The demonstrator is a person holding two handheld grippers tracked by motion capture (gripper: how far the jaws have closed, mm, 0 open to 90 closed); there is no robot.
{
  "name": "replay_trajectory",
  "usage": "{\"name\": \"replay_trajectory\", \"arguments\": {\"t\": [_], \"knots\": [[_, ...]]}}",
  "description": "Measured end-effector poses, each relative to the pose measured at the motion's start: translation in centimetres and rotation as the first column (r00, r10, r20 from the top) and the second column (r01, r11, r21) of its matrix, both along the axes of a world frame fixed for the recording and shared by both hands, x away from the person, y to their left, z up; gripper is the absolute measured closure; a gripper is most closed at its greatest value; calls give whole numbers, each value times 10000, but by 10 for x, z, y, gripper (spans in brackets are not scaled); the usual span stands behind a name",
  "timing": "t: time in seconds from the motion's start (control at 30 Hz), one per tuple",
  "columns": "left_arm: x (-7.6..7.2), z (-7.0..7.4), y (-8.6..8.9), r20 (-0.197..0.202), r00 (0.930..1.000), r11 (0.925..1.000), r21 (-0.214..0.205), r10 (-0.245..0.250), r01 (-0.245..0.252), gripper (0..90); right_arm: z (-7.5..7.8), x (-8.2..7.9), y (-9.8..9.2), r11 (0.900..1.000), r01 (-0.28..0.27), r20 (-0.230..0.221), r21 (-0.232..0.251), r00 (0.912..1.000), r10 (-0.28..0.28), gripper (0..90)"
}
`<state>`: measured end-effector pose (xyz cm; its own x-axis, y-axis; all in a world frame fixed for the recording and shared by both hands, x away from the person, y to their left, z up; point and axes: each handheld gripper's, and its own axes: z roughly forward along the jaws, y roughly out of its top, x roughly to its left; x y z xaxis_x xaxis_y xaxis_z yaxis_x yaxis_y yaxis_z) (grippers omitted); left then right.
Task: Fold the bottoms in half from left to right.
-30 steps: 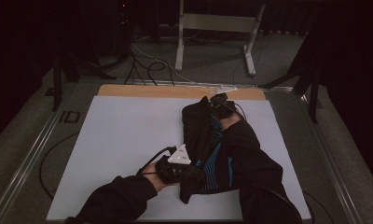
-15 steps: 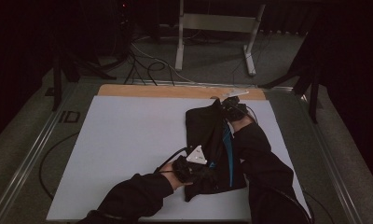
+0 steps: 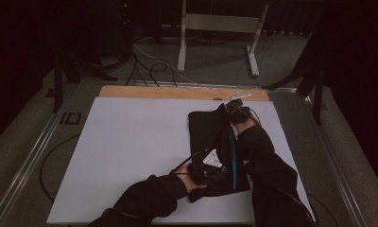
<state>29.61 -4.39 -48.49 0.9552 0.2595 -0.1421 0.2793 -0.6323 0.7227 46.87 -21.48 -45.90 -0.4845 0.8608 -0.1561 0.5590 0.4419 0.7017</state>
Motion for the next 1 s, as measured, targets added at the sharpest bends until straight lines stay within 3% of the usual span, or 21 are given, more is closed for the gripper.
{"name": "replay_trajectory", "arguments": {"t": [0.37, 0.47, 0.57, 0.67, 0.73, 1.0], "knots": [[7, -8, -17, -324, 9991, 9996, -45, -283, 282, 825, -13, 5, -7, 9998, 197, -417, -104, 9989, -201, 874], [10, -12, -21, -485, 9978, 9989, -51, -463, 461, 793, -18, 6, -6, 9991, 227, -499, -350, 9985, -244, 861], [9, -11, -17, -491, 9967, 9976, -284, -645, 631, 610, -20, 6, -8, 9982, 463, -453, -373, 9978, -480, 746], [7, -5, -9, -137, 9994, 9989, -356, -325, 320, 402, -17, 4, -13, 9983, 570, -613, -97, 9965, -574, 592], [8, 0, -1, -261, 9996, 9989, -462, -132, 120, 324, -14, 2, -17, 9980, 614, -603, 120, 9963, -605, 490], [13, 13, 31, -655, 9970, 9976, -528, 405, -440, 20, 1, -17, -29, 9955, 365, -521, 870, 9981, -320, 261]]}}
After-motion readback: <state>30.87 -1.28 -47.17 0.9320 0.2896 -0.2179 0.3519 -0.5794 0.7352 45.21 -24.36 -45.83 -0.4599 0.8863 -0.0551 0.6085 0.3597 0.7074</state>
